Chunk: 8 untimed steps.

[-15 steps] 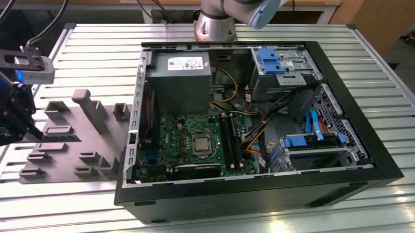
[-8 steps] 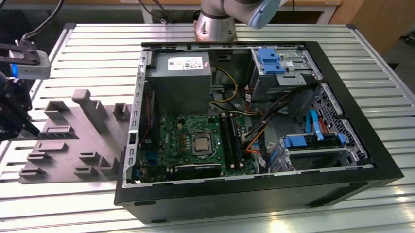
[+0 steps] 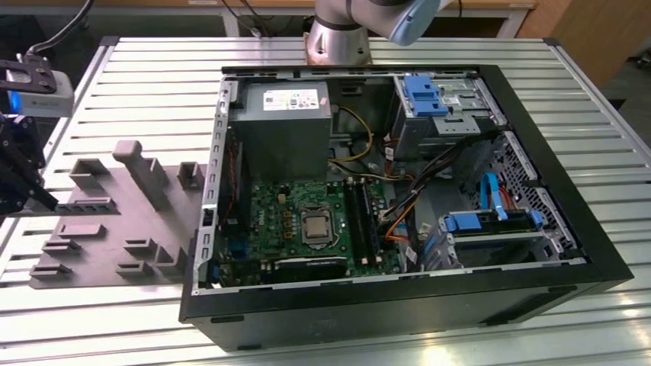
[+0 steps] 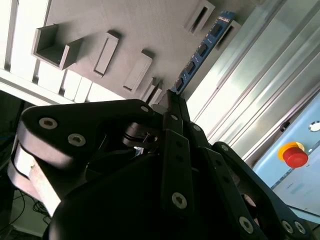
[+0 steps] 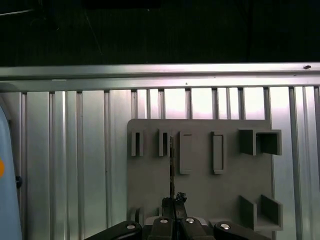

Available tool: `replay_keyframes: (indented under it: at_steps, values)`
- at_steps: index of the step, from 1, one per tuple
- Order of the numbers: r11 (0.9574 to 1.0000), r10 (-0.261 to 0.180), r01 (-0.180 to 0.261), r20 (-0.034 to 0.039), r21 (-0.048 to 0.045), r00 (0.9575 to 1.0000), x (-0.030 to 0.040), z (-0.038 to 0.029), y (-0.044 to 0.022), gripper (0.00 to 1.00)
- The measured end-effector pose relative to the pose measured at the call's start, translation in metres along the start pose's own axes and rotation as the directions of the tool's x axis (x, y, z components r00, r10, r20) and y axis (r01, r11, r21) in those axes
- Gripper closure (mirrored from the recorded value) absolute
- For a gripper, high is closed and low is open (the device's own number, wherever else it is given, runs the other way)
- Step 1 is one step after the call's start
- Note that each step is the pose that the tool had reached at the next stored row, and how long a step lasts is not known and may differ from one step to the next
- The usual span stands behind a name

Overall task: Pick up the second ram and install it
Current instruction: 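Pick up the second ram and move it above second insertion slot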

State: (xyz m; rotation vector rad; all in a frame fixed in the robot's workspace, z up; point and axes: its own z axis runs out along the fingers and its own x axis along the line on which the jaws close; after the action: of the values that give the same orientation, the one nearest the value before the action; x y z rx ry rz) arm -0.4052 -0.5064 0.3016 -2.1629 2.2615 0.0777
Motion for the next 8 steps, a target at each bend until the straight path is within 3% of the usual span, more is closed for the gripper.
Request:
replay_keyframes:
  at_steps: [8]
  values:
    - [1.0, 0.0, 0.0, 0.0001, 0.0001, 1.0, -0.0004, -0.0081, 0.0002, 0.89]
